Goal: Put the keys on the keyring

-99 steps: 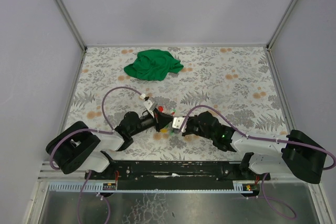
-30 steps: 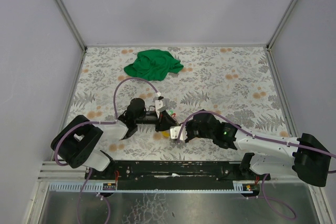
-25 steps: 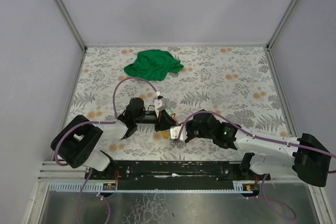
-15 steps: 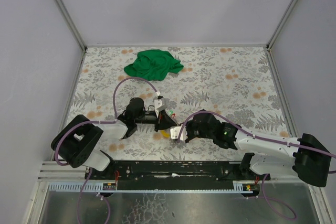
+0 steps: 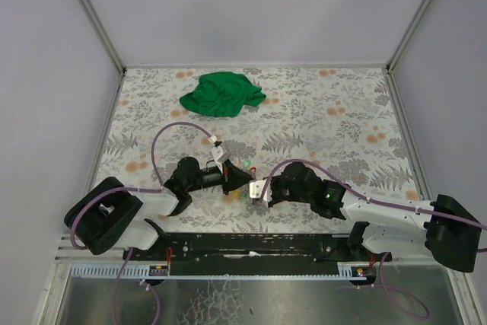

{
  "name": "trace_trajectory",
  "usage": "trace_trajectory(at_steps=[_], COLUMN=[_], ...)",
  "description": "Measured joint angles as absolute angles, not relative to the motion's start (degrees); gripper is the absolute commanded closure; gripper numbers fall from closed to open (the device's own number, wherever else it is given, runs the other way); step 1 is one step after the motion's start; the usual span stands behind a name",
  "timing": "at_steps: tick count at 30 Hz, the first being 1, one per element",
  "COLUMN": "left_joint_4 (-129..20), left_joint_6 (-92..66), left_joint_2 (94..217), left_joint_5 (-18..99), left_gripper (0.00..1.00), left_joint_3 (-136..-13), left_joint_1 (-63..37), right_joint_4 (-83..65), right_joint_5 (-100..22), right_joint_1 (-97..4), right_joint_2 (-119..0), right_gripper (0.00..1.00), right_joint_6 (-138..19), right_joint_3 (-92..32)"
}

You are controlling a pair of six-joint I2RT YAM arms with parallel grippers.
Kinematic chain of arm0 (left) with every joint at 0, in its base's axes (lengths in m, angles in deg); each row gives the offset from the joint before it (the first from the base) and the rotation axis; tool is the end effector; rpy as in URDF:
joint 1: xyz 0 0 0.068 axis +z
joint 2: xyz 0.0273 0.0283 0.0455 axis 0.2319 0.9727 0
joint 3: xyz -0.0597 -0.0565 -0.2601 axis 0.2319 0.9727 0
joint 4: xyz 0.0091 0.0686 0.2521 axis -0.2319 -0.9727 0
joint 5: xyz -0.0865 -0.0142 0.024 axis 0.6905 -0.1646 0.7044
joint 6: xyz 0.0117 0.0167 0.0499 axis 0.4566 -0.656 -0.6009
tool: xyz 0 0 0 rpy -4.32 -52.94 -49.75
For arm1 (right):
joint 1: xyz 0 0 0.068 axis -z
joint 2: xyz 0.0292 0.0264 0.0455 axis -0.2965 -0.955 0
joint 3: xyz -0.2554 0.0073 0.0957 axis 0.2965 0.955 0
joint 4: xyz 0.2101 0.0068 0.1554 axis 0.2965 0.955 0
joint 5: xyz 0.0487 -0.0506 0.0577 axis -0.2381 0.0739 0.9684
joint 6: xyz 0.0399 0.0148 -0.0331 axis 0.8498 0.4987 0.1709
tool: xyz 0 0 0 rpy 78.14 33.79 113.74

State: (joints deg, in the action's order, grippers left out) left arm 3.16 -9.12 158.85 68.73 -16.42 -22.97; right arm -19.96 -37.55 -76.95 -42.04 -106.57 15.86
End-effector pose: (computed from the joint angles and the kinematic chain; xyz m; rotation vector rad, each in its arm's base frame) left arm 0.1723 -0.1533 0.1688 0.8157 1.5828 -1.1981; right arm 0.1155 0.2090 0.2202 -1.5937 1.1999 0.3776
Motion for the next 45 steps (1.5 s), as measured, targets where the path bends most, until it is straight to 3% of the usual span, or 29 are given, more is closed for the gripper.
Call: trace_trajectory(at_steps=[10,19,31,45], left_joint_4=[14.11,16.16,12.49,13.36], left_joint_6=[-3.94,-5.36,-11.17,-11.26], left_joint_2=[158.65,158.87,156.84,157.3], left_joint_5=[55.66,57.11,63.36,64.89], left_gripper=[1.0,1.0,1.0,1.0], left_joint_3=[-13.6,-13.12,-13.14,-13.14], left_joint_1=[-25.25,-25.51,-25.55,-25.55], right_joint_4=[-23.72,-27.69,-40.46,-49.4], right_joint_5=[-36.17,-42.64,-40.3,-35.93], right_joint_1=[-77.54,-77.56,-72.25,-71.71], right_joint_2=[-44.88,-35.94,-36.73,-42.76], right_gripper=[1.0,0.71,0.55,0.55], right_joint_6=[-100.43,-96.69,-92.06,-87.97], right_joint_3=[19.44,24.25,28.67,29.76])
